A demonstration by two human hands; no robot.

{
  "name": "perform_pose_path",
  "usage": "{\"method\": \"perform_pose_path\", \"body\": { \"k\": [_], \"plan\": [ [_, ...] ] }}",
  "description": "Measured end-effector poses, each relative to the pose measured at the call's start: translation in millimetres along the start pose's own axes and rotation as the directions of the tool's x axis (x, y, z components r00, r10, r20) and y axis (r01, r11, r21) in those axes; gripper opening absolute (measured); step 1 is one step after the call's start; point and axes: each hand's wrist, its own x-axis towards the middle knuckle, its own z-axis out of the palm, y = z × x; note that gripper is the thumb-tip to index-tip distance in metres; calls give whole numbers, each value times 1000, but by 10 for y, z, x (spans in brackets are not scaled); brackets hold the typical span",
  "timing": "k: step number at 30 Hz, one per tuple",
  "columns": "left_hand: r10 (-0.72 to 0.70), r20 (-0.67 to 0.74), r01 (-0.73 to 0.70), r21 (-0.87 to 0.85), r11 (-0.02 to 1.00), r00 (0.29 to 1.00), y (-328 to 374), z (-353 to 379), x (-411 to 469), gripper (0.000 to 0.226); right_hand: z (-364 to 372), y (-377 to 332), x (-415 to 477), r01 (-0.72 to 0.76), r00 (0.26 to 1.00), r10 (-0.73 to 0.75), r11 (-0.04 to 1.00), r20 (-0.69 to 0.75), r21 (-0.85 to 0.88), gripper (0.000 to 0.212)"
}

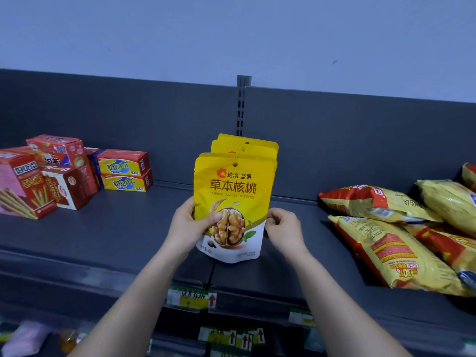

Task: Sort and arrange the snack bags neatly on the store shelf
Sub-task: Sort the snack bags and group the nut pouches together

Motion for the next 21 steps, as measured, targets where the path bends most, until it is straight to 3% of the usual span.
{"method": "perform_pose_path", "body": {
  "k": [8,13,18,21],
  "plan": [
    [-35,101,32,39,999,994,18,-164,-102,38,-60,-31,-313,-82,997,80,983,-18,-164,24],
    [28,68,-46,268,962,997,54,-189,-178,44,-191,-50,-535,-57,998,50,922,-28,-383,31],
    [181,-50,-108,641,760,982,178,-77,-323,101,-345,-32,-684,7,1000,10,804,24,-595,35],
    [387,-14,-227,790,570,922,282,27,-450,99,-445,-52,-748,39,998,10,715,66,-698,40]
  ]
}}
